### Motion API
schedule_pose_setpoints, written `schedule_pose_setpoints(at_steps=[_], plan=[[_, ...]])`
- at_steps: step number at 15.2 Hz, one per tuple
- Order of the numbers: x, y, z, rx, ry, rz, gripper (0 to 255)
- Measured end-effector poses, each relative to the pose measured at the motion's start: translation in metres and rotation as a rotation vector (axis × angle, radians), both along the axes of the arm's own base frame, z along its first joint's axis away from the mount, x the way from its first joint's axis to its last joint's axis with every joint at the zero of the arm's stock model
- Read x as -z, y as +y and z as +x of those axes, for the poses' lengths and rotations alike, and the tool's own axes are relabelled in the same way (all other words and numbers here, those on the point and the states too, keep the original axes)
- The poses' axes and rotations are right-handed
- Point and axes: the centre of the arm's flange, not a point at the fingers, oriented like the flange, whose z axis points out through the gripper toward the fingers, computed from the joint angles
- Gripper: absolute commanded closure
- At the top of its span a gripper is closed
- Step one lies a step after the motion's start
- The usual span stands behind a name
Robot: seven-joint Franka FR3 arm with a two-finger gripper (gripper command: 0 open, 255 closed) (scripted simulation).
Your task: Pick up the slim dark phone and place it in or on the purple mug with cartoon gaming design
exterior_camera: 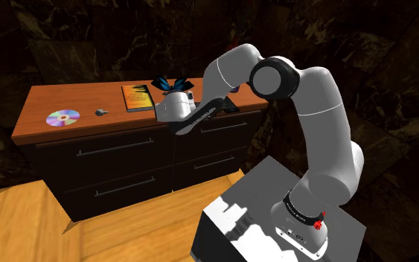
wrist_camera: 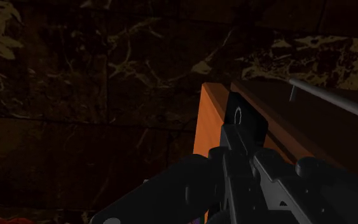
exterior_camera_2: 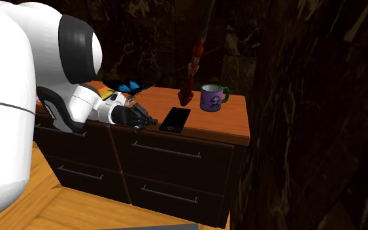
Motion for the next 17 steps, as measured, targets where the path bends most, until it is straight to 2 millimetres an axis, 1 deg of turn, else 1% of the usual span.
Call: schedule_pose_setpoints(at_steps=[3, 7, 11, 13, 14, 17], plan=[[0.0002, 0.0019, -0.0008, 0.007, -0.015, -0.041, 0], [0.0013, 0.0026, -0.0019, 0.011, -0.036, -0.042, 0], [0.0016, -0.0009, -0.0021, -0.068, -0.072, -0.049, 0], [0.0011, -0.0008, -0.0019, -0.069, -0.072, -0.058, 0], [0.0018, 0.0012, -0.0012, -0.042, -0.060, -0.059, 0], [-0.0001, 0.0017, -0.0011, -0.062, -0.038, -0.098, 0]])
